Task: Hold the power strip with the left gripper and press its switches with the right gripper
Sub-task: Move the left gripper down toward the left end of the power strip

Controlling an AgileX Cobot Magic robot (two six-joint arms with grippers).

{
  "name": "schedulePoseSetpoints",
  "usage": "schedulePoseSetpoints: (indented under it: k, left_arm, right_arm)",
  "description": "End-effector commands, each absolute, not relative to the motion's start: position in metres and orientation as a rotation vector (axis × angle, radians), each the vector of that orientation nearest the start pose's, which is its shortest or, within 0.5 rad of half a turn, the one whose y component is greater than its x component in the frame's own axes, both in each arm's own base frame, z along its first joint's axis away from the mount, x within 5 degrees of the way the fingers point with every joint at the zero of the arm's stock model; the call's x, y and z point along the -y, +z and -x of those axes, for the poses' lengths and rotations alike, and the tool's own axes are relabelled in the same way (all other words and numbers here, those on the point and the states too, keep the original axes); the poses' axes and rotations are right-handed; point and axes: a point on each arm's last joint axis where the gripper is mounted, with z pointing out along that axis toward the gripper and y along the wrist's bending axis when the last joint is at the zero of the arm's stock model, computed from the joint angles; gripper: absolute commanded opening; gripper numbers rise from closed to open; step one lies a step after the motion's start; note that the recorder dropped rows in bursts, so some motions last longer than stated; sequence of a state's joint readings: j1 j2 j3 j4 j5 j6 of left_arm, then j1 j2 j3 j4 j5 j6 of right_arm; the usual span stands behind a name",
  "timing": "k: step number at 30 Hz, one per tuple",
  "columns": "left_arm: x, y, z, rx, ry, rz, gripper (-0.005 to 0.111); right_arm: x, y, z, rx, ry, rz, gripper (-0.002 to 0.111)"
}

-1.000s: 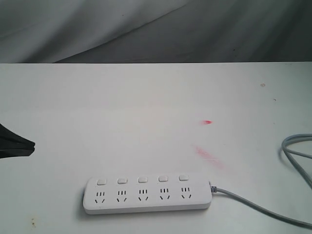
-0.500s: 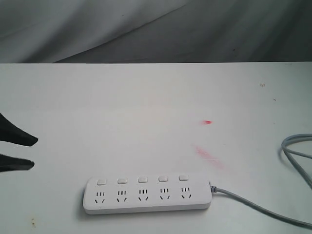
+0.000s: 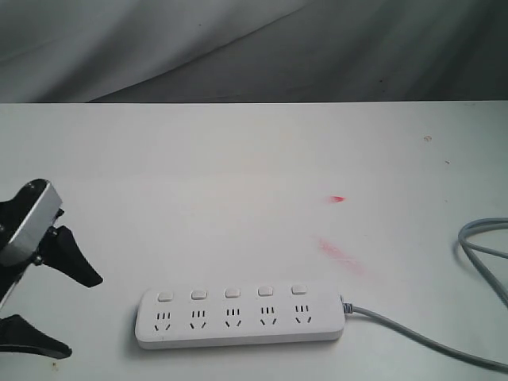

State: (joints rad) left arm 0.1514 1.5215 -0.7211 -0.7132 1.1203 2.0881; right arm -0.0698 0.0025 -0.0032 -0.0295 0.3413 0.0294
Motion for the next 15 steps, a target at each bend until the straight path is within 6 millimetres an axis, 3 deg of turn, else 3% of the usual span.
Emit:
schedulePoseSetpoints:
  k: [1,5,15]
  left_arm:
    - [0.031,0.171,-0.237,-1.911,-0.589,-1.858,0.074]
    - [0.041,0.162,-0.239,-1.900,-0.588,-1.900,0.074]
    - [0.050,0.166,-0.245,-1.910,-0.617,-1.765,0.074]
  right_arm:
    - [0.005,0.183,-0.053,-1.820,-0.063,-0.083,0.003]
    - [0.005,0.183,-0.053,-1.820,-0.063,-0.083,0.003]
    - [0.005,0.183,-0.053,-1.820,-0.063,-0.083,0.003]
